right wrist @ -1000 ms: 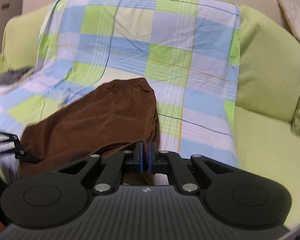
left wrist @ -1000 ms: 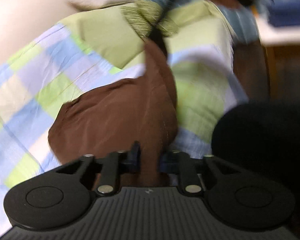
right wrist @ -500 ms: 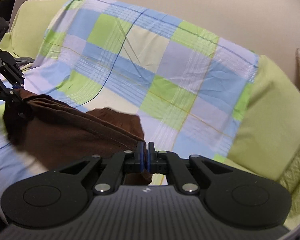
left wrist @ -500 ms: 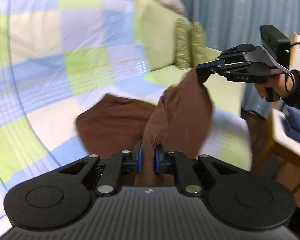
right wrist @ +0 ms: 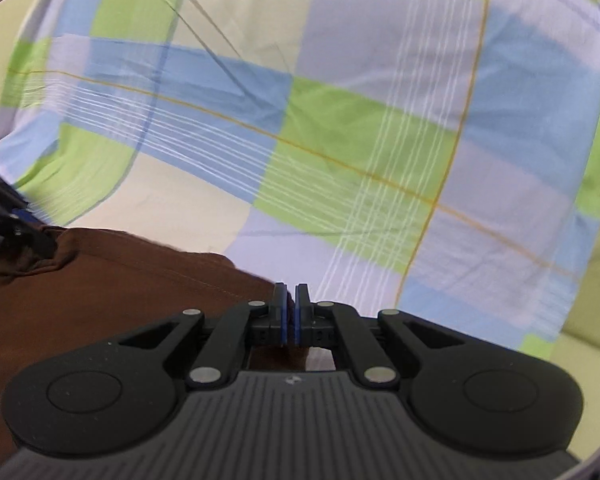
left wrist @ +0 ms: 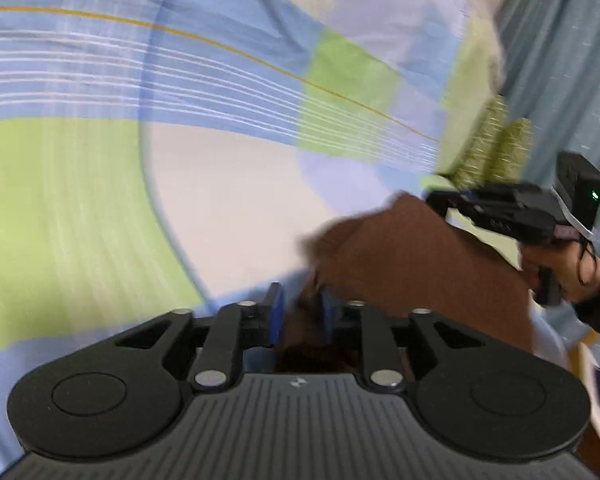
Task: Fold clothes
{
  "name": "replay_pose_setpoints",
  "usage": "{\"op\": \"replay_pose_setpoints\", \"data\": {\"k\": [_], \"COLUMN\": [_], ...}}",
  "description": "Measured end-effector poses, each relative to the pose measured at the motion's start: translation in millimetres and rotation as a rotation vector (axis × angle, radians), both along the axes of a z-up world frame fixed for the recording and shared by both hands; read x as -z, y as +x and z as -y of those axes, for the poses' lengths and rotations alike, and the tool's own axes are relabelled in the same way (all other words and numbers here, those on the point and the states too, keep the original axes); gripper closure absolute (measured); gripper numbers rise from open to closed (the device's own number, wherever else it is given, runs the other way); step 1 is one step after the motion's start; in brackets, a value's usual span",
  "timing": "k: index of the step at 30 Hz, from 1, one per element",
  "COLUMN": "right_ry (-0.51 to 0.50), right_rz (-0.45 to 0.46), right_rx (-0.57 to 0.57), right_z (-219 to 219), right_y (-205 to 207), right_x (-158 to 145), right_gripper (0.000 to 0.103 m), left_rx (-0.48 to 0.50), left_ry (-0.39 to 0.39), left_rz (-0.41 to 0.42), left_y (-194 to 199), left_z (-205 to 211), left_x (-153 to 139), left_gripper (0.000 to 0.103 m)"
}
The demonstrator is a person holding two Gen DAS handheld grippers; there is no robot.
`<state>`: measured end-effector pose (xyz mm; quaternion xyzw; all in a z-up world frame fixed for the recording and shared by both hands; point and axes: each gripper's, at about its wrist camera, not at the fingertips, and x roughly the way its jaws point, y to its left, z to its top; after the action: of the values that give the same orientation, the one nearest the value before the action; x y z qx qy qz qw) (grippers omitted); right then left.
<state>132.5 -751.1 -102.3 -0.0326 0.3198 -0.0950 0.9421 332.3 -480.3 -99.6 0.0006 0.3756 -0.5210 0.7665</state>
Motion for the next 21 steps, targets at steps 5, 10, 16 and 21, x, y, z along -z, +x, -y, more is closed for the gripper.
{"op": "replay_pose_setpoints", "data": {"k": [5, 10, 16, 21], "right_ry": [0.118, 0.322, 0.783, 0.996], "right_rz": [0.085, 0.256, 0.325, 0.362], "right_rx": [0.166, 0.281, 0.417, 0.435], "right_z": [23, 16, -14, -33], "right_y": [-32, -128, -213, -210], "right_x": [-7, -26, 13, 51], "right_gripper": [0.085, 0.068, 0.048, 0.044], "left_rx": [-0.049, 0.184, 0.511, 0.626], "left_ry": [0.005, 0.013, 0.068, 0.184], "left_rz": [0.070, 0.180, 0.266, 0.325], "left_y": [-8, -41, -71, -74], "left_z": [-20, 7, 100, 171], "left_x": [-20, -54, -78, -65], "left_gripper": [0.056, 0.038, 0.027, 0.027]}}
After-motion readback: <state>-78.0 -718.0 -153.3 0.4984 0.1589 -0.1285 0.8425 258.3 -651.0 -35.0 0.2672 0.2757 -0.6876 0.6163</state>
